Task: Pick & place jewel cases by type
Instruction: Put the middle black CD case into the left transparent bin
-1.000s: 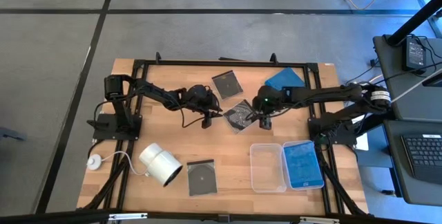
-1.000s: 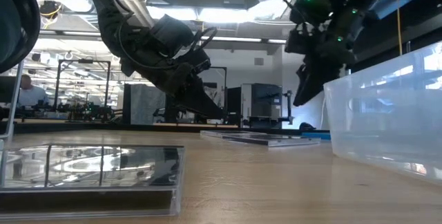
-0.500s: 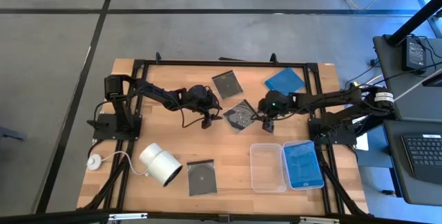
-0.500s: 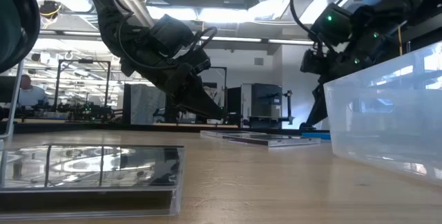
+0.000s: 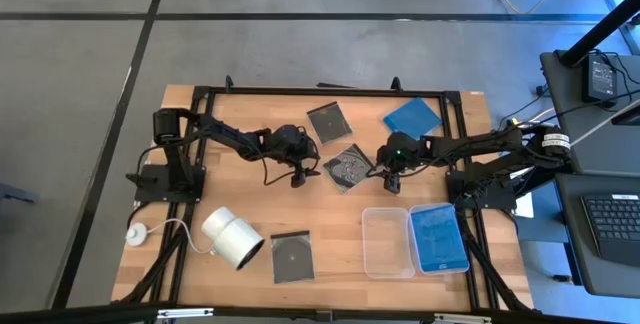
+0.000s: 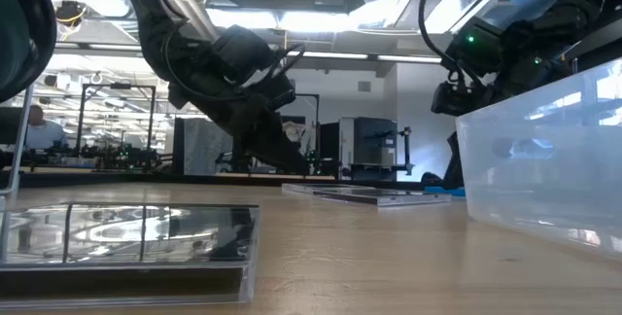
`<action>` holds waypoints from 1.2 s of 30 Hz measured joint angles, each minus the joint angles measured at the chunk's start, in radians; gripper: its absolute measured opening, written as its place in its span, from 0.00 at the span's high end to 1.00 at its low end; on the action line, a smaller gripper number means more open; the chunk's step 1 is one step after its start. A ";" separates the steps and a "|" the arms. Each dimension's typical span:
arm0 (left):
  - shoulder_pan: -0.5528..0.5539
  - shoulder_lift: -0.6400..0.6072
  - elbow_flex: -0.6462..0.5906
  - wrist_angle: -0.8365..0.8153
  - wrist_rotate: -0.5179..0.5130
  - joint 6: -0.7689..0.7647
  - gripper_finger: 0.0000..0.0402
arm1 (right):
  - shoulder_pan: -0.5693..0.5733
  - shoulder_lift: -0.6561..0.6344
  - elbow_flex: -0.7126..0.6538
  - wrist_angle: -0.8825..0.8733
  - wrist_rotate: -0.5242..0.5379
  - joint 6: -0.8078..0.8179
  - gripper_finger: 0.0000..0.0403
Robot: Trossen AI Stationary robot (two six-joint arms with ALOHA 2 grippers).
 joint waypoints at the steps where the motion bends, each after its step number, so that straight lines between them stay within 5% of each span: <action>1: 0.000 0.008 0.000 -0.004 0.000 0.001 0.34 | 0.000 0.000 0.000 0.003 0.000 -0.001 0.54; 19: 0.002 0.098 0.004 0.059 -0.052 0.027 0.34 | 0.001 0.000 0.000 0.005 0.001 0.185 0.54; 36: 0.001 0.103 0.003 0.092 -0.051 0.040 0.34 | 0.001 0.000 0.000 0.009 0.004 0.055 0.54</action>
